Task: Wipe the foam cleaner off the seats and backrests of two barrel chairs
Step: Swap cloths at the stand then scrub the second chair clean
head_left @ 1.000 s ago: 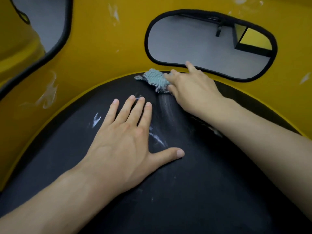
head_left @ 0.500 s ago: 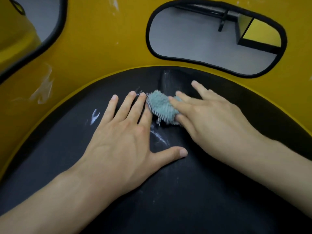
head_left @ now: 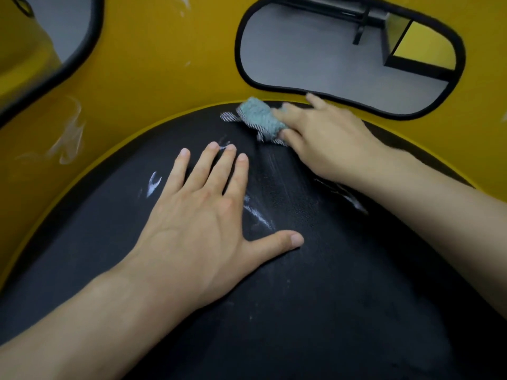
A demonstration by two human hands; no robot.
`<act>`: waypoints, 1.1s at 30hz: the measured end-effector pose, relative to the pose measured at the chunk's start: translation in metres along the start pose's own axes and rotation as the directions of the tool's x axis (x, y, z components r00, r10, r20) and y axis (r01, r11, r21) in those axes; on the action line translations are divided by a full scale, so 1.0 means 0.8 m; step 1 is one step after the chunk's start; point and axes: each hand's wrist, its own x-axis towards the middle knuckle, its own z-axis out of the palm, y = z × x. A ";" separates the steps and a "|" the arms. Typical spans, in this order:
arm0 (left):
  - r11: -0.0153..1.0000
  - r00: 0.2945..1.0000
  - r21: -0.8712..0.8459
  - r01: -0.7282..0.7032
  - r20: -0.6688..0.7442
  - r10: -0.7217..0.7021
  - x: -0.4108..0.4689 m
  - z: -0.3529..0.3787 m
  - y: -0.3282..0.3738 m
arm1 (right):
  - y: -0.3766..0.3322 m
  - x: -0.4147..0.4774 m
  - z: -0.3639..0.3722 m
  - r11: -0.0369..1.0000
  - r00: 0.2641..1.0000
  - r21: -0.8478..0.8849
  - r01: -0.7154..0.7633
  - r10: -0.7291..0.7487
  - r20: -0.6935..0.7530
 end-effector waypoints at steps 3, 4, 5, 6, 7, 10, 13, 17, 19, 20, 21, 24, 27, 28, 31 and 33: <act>1.000 1.000 0.001 -0.003 -0.005 0.003 0.000 0.001 0.000 | -0.003 -0.067 -0.015 1.000 0.995 -0.014 -0.021 0.022 0.099; 1.000 1.000 0.002 -0.004 -0.010 0.004 0.000 0.001 0.000 | -0.004 -0.090 -0.021 1.000 0.989 -0.013 -0.026 0.027 0.148; 1.000 1.000 -0.001 -0.005 -0.017 0.005 0.001 0.002 0.000 | -0.006 -0.109 -0.027 0.999 0.978 -0.013 -0.033 0.035 0.203; 1.000 1.000 -0.007 -0.006 -0.024 0.006 0.000 0.002 -0.001 | -0.005 -0.125 -0.031 0.999 0.968 -0.013 -0.039 0.041 0.249; 1.000 1.000 -0.015 -0.007 -0.028 0.006 0.000 0.002 -0.001 | -0.003 -0.138 -0.033 0.999 0.962 -0.007 -0.046 0.046 0.269; 1.000 1.000 -0.018 -0.007 -0.023 0.007 0.000 0.002 -0.001 | 0.002 -0.162 -0.033 1.000 0.986 0.011 0.000 -0.001 0.167; 1.000 1.000 -0.014 -0.007 -0.018 0.007 0.001 0.002 -0.002 | 0.001 -0.169 -0.018 0.996 0.996 0.044 0.073 -0.075 0.044; 1.000 1.000 -0.021 -0.004 -0.022 0.004 0.002 0.004 -0.001 | -0.009 -0.143 -0.003 0.991 0.991 -0.022 0.134 -0.133 0.018; 1.000 1.000 -0.021 -0.006 -0.019 0.006 0.000 0.004 -0.001 | -0.013 -0.113 -0.009 0.994 0.990 -0.027 0.105 -0.102 0.100; 1.000 1.000 -0.017 -0.007 -0.017 0.007 0.001 0.004 -0.001 | -0.013 -0.094 -0.010 0.995 0.990 -0.038 0.094 -0.089 0.110; 1.000 1.000 -0.012 -0.006 -0.017 0.006 0.001 0.004 -0.001 | -0.013 -0.072 -0.008 0.996 0.993 -0.042 0.083 -0.078 0.093; 1.000 1.000 -0.011 -0.003 -0.020 0.003 0.001 0.003 0.000 | -0.012 0.000 0.001 0.997 0.997 -0.042 0.072 -0.071 0.021; 1.000 1.000 -0.001 -0.007 -0.026 0.007 0.002 0.001 0.001 | -0.014 0.042 0.010 0.998 0.998 -0.005 0.066 -0.066 0.001; 1.000 1.000 -0.001 -0.007 -0.027 0.007 0.002 0.000 0.002 | -0.015 0.042 0.012 0.997 0.997 0.006 0.073 -0.073 -0.002; 1.000 1.000 0.002 -0.006 -0.021 0.006 0.002 -0.001 0.003 | -0.020 0.009 0.005 0.993 0.994 0.035 0.109 -0.108 -0.018; 1.000 1.000 0.010 -0.006 -0.021 0.007 0.002 -0.001 0.002 | -0.022 -0.029 -0.005 0.991 0.992 0.047 0.128 -0.129 0.016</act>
